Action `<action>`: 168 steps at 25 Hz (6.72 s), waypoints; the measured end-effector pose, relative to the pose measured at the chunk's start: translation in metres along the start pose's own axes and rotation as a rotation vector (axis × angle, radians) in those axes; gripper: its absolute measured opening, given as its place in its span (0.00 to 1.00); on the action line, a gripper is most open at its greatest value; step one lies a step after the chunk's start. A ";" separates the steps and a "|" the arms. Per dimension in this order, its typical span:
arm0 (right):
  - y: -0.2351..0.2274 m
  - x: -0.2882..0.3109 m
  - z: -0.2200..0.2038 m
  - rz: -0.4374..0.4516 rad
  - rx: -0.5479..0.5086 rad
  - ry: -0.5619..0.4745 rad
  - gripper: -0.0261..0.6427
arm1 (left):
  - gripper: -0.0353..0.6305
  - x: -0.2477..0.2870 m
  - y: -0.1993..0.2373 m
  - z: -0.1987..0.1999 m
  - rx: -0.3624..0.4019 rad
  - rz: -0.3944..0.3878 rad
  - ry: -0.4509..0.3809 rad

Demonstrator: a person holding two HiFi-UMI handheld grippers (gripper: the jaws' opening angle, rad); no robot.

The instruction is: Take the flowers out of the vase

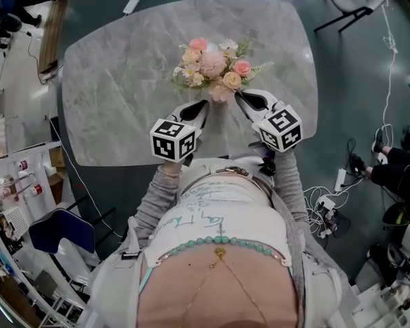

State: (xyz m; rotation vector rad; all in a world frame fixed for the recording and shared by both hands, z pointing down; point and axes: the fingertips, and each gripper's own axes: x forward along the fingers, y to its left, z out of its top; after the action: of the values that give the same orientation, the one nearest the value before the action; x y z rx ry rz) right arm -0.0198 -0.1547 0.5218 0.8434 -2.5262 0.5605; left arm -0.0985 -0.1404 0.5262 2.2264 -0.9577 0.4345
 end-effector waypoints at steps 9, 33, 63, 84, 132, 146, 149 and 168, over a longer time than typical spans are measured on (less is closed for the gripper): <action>-0.006 0.015 -0.005 0.062 -0.014 0.013 0.09 | 0.06 -0.002 0.003 0.002 0.005 0.011 0.011; -0.001 0.031 0.007 0.169 0.036 -0.122 0.51 | 0.06 -0.002 0.000 0.000 -0.007 0.014 0.019; 0.003 0.051 0.014 0.223 0.057 -0.254 0.27 | 0.06 -0.001 0.010 -0.018 -0.018 -0.021 0.089; -0.005 0.048 0.017 0.178 -0.005 -0.230 0.15 | 0.06 0.003 0.011 -0.004 -0.020 -0.014 0.059; 0.015 0.025 0.052 0.207 -0.058 -0.314 0.14 | 0.06 -0.016 0.005 -0.010 -0.044 0.019 -0.004; 0.026 0.009 0.070 0.210 -0.077 -0.362 0.14 | 0.06 -0.023 0.000 -0.017 -0.051 0.028 -0.019; 0.028 0.005 0.074 0.211 -0.079 -0.371 0.14 | 0.06 -0.022 -0.002 -0.019 -0.050 0.025 -0.021; 0.041 -0.019 0.107 0.228 -0.134 -0.420 0.14 | 0.06 -0.026 -0.010 -0.022 -0.060 0.022 -0.029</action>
State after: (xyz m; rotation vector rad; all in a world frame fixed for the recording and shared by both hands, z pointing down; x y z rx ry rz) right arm -0.0597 -0.1684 0.4138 0.6843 -3.0291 0.2982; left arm -0.1093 -0.1070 0.5239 2.1758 -0.9986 0.3796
